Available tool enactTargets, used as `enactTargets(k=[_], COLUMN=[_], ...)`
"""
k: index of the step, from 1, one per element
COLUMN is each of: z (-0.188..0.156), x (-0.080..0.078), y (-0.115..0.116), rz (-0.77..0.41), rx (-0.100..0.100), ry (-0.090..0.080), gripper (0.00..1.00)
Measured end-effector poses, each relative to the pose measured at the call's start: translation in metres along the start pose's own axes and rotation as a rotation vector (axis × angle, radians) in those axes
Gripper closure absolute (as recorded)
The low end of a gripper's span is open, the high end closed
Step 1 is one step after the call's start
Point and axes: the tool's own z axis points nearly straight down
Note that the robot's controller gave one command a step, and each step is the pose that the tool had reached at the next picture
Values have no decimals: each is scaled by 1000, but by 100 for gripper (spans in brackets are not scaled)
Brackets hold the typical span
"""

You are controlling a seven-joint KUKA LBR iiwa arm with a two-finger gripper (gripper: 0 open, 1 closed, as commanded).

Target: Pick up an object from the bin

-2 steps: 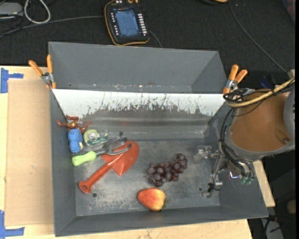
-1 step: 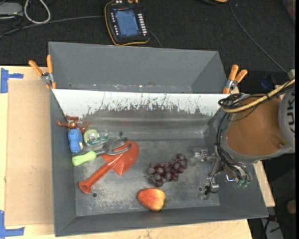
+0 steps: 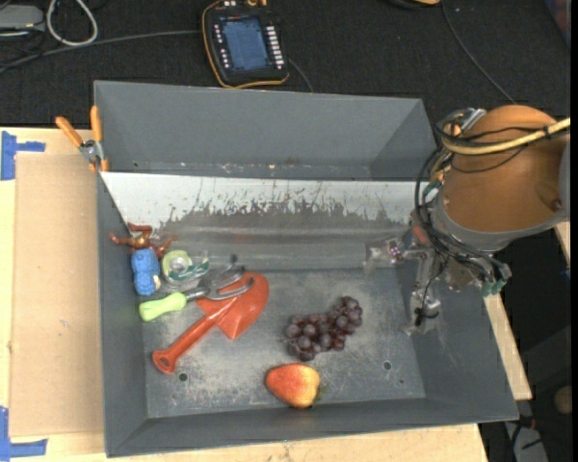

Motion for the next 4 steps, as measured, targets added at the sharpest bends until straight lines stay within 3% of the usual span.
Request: enactTargets(k=[1, 2, 3, 4], z=[84, 60, 33, 87], x=[32, -9, 46, -22], y=[38, 38, 61, 72], rz=[176, -28, 177, -63], rx=[-6, 4, -9, 3], ry=[13, -9, 21, -13], gripper=[0, 0, 0, 0])
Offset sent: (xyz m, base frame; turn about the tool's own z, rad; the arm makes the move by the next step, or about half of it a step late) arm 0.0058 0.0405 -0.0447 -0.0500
